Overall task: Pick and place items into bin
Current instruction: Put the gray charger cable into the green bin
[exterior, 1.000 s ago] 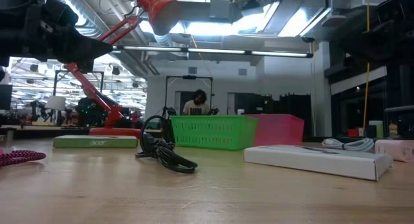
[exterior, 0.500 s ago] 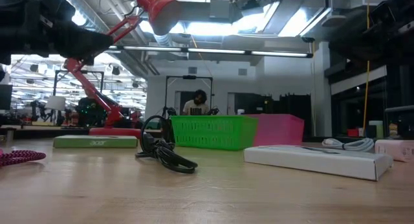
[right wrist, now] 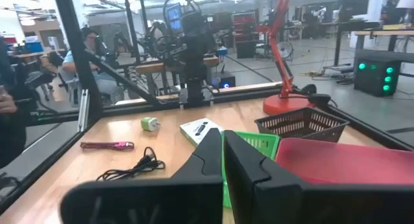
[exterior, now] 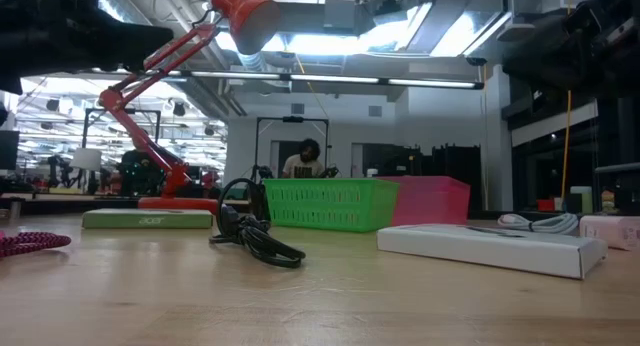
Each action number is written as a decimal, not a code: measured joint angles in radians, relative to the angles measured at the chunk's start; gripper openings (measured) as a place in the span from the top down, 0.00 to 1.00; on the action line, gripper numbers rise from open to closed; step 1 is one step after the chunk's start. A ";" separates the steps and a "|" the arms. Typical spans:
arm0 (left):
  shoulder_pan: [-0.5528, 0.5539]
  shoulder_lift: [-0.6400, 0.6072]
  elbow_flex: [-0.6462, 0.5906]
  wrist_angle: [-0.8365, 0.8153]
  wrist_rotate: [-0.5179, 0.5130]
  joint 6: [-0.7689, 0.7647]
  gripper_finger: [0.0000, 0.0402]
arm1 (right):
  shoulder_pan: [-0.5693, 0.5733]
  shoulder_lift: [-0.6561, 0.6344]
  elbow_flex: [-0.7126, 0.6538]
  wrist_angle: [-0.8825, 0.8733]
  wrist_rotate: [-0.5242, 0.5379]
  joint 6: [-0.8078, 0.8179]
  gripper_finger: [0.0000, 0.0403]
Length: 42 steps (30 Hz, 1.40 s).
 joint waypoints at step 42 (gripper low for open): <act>-0.313 0.900 0.337 -0.015 -0.153 -0.198 0.99 | 0.001 0.762 0.638 -0.826 0.106 0.449 1.00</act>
